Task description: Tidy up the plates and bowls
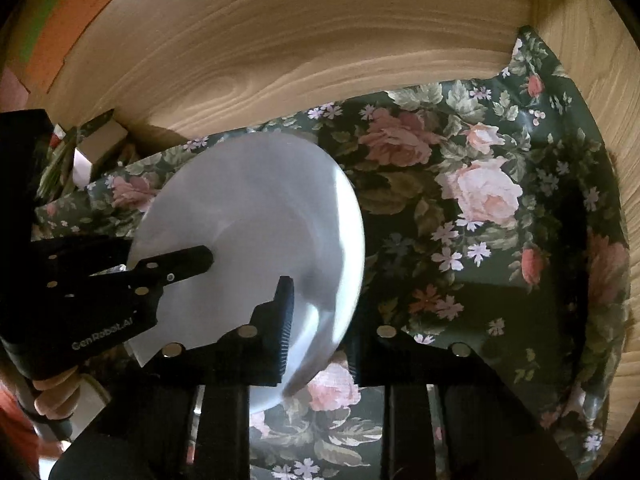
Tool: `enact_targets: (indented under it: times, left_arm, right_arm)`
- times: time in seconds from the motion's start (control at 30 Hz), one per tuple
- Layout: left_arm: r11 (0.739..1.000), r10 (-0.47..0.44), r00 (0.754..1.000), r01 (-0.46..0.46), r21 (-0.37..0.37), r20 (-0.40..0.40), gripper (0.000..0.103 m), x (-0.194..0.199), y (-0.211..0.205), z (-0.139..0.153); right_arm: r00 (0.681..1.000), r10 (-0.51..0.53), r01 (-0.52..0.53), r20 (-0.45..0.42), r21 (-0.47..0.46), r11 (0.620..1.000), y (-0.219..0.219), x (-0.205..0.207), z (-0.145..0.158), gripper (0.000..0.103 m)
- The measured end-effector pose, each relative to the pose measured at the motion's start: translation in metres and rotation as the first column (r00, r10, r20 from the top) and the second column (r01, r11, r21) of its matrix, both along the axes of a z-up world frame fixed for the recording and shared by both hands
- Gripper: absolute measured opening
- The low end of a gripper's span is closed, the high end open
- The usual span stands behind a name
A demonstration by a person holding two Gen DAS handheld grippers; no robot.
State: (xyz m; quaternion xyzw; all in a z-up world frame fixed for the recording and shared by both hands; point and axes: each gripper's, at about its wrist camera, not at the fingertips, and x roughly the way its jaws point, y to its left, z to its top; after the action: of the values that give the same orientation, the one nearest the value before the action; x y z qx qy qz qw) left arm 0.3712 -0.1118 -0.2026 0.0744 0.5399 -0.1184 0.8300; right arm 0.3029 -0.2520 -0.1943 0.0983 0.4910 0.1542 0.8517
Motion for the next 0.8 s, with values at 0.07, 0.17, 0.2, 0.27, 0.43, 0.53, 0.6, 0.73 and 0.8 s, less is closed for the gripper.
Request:
enact_targets:
  times: [0.07,0.17,0.2,0.27,0.43,0.53,0.6,0.73,0.8]
  left_arm:
    - [1.000,-0.003,1.000,0.003,0.006,0.011,0.025,-0.002,0.001,0.000]
    - [1.000,0.002,1.000,-0.002,0.011,0.025,0.025,-0.004,0.001,0.000]
    - [1.000,0.002,1.000,-0.002,0.014,0.027,0.025,-0.004,0.000,0.000]
    - [1.000,0.006,0.999,-0.006,0.019,0.033,0.025,-0.007,0.003,0.002]
    - [1.000,0.006,0.997,-0.008,0.024,0.079,0.025,-0.018,0.006,0.016]
    - [1.000,0.009,0.994,-0.011,0.022,0.108,0.025,-0.026,0.007,0.025]
    - [1.000,0.010,0.993,-0.012,0.017,0.120,0.025,-0.032,0.009,0.031]
    - [1.000,0.015,0.990,-0.016,0.005,0.142,0.025,-0.046,0.012,0.041]
    - [1.000,0.020,0.988,-0.020,-0.001,0.155,0.025,-0.054,0.014,0.048]
  right_arm:
    - [1.000,-0.007,0.007,0.005,-0.002,1.000,0.000,-0.001,0.001,0.019]
    - [1.000,-0.012,0.011,0.004,0.006,1.000,0.001,-0.003,0.001,0.019]
    - [1.000,-0.015,0.015,0.003,0.011,1.000,0.003,-0.003,0.001,0.018]
    - [1.000,-0.017,0.017,0.004,0.021,1.000,0.002,-0.006,0.002,0.019]
    - [0.999,-0.021,0.020,0.037,0.037,0.999,-0.001,-0.015,0.015,0.019]
    - [0.998,-0.025,0.023,0.056,0.042,0.999,-0.001,-0.021,0.024,0.019]
    - [0.997,-0.028,0.025,0.071,0.040,0.999,-0.001,-0.028,0.029,0.019]
    - [0.995,-0.032,0.028,0.095,0.051,0.998,-0.002,-0.038,0.040,0.019]
    - [0.993,-0.032,0.026,0.110,0.055,0.998,0.000,-0.044,0.047,0.019]
